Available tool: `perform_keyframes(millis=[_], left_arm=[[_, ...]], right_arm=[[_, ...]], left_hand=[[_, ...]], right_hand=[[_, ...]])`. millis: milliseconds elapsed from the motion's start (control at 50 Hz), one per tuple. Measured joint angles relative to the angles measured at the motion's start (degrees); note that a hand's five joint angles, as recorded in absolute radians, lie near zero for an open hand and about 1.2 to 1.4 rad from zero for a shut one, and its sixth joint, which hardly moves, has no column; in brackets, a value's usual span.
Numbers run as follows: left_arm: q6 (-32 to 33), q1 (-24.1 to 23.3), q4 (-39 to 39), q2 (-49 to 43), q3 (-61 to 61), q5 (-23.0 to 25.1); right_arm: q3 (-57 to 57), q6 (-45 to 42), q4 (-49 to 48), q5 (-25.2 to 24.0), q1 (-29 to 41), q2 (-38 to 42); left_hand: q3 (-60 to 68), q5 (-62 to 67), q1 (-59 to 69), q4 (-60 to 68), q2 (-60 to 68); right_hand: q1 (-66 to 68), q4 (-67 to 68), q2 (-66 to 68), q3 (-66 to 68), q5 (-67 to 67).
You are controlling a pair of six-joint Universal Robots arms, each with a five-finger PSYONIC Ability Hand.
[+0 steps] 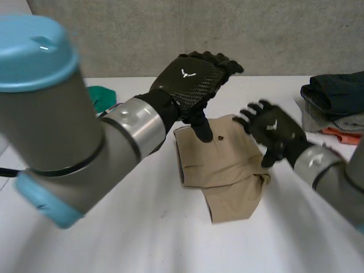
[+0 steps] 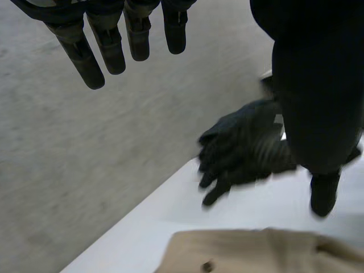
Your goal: Fold the laundry.
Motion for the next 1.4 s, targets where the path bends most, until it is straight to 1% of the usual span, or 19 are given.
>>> perform_keyframes(millis=[40,100,180,260,440,580,760,940,980,1000,1020,1040,1100,1120,1140,1160,1220,1400], left_arm=[[-1.17,0.58,-1.22,2.18,-1.81,4.13],[-2.44,1.09,-2.75,4.14,-3.56,8.22],[-3.56,1.37,-3.97,5.54,-5.13,10.87],[-3.98,1.33,-4.12,6.02,-6.16,10.89],[-4.18,1.06,-2.55,6.14,-7.30,9.13],[-4.62,0.92,-1.22,6.11,-7.34,8.23],[-5.19,0.52,-0.75,6.06,-7.43,7.60],[-5.22,0.61,-0.63,6.01,-7.62,7.57],[-5.24,0.67,-0.61,6.04,-7.73,7.58],[-5.24,0.70,-0.59,6.06,-7.78,7.58],[-5.25,0.74,-0.58,6.07,-7.83,7.58],[-5.26,0.77,-0.58,6.08,-7.87,7.59],[-5.27,0.93,-0.56,6.12,-7.99,7.60],[-5.27,0.98,-0.55,6.14,-8.02,7.61],[-5.27,1.06,-0.55,6.17,-8.05,7.61],[-5.27,1.14,-0.55,6.20,-8.08,7.61],[-5.29,1.44,-0.55,6.38,-8.13,7.61],[-5.36,2.43,-0.41,7.48,-7.97,7.61]], right_arm=[[4.67,-0.10,-2.63,-0.84,-0.03,-0.56],[8.94,-0.04,-5.80,-1.51,-0.07,0.04],[12.19,0.07,-10.03,-2.12,-0.03,2.52],[13.36,0.15,-14.04,-2.52,0.11,5.62],[12.47,0.79,-23.11,-2.42,1.05,11.19],[9.25,2.76,-27.34,-0.33,2.54,13.96],[2.25,6.44,-26.29,2.50,4.82,16.47],[-7.72,7.22,-22.63,4.53,6.47,21.96],[-9.98,7.25,-21.92,4.92,6.72,23.39],[-10.96,7.31,-21.61,5.11,6.81,23.99],[-11.98,7.43,-21.40,5.30,6.90,24.58],[-12.59,7.57,-21.28,5.42,6.94,24.90],[-14.70,8.69,-21.11,5.78,7.05,25.76],[-15.09,9.03,-21.11,5.85,7.07,25.86],[-15.67,9.65,-21.14,5.93,7.11,26.00],[-16.18,10.26,-21.17,6.00,7.17,26.09],[-17.73,12.19,-21.34,6.22,7.39,26.33],[-23.64,15.24,-20.99,7.50,7.71,26.15]], left_hand=[[0.00,0.00,0.00,0.00,0.00],[0.00,0.00,0.00,0.00,0.00],[0.00,0.00,0.00,0.00,0.00],[0.00,0.00,0.00,0.00,0.00],[0.00,0.00,0.01,0.00,0.00],[0.00,0.00,0.00,0.00,0.00],[0.00,0.00,0.01,0.00,0.00],[0.00,0.00,0.01,0.00,0.00],[0.00,0.00,0.01,0.00,0.00],[0.00,0.00,0.01,0.00,0.00],[0.00,0.00,0.01,0.00,0.00],[0.00,0.00,0.01,0.00,0.00],[0.00,0.00,0.01,0.00,0.00],[0.00,0.00,0.01,0.00,0.00],[0.00,0.00,0.01,0.00,0.00],[0.00,0.00,0.00,0.00,0.00],[0.00,0.00,0.00,0.00,0.00],[0.00,0.00,0.00,0.00,0.00]], right_hand=[[0.00,0.00,0.00,0.00,0.00],[0.00,0.00,0.00,0.00,0.00],[0.00,0.00,0.00,0.00,0.00],[0.00,0.00,0.00,0.00,0.00],[0.00,0.00,0.00,0.00,0.00],[0.00,0.00,0.00,0.00,0.00],[0.00,0.00,0.00,0.00,0.00],[0.04,0.00,0.17,0.01,0.00],[3.54,3.07,4.69,3.81,2.88],[8.97,8.04,10.31,9.10,7.24],[17.67,16.97,18.80,17.25,11.75],[22.99,22.04,24.06,20.47,14.25],[41.09,44.27,46.68,20.71,30.18],[44.35,49.42,52.34,20.71,35.66],[46.01,52.99,55.20,20.71,41.52],[46.20,54.95,55.89,20.71,45.68],[46.20,56.12,55.89,20.71,49.22],[47.31,56.27,55.89,20.71,50.23]])
